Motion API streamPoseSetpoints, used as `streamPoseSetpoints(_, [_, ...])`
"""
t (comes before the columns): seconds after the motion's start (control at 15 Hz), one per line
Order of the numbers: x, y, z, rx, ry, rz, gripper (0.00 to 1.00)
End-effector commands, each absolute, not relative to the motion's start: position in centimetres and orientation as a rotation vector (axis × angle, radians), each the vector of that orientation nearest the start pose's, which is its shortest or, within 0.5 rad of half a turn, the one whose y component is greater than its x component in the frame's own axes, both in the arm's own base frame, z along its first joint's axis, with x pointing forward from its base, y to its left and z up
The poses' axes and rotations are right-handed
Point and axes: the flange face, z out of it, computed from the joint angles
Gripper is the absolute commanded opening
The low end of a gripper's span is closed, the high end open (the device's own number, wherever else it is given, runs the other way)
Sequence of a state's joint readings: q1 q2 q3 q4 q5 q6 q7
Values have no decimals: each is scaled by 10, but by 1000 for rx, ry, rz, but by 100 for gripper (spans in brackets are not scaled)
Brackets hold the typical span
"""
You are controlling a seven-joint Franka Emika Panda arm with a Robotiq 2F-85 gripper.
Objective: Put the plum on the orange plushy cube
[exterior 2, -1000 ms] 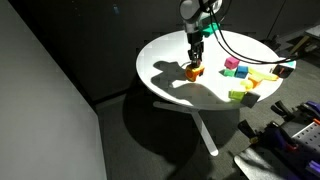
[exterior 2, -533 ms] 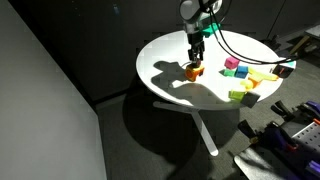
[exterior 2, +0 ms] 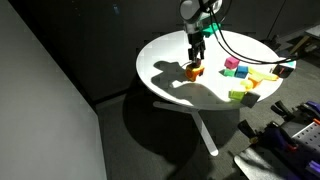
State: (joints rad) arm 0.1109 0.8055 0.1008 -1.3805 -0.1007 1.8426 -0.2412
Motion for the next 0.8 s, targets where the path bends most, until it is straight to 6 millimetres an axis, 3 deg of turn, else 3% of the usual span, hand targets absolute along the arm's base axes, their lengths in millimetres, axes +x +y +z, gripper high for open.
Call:
streamPoseSetpoints(0.0, [679,125,225,-3035,-703,531,100])
streamPoseSetpoints(0.73, [666,133,265,-3068,-663,413,100])
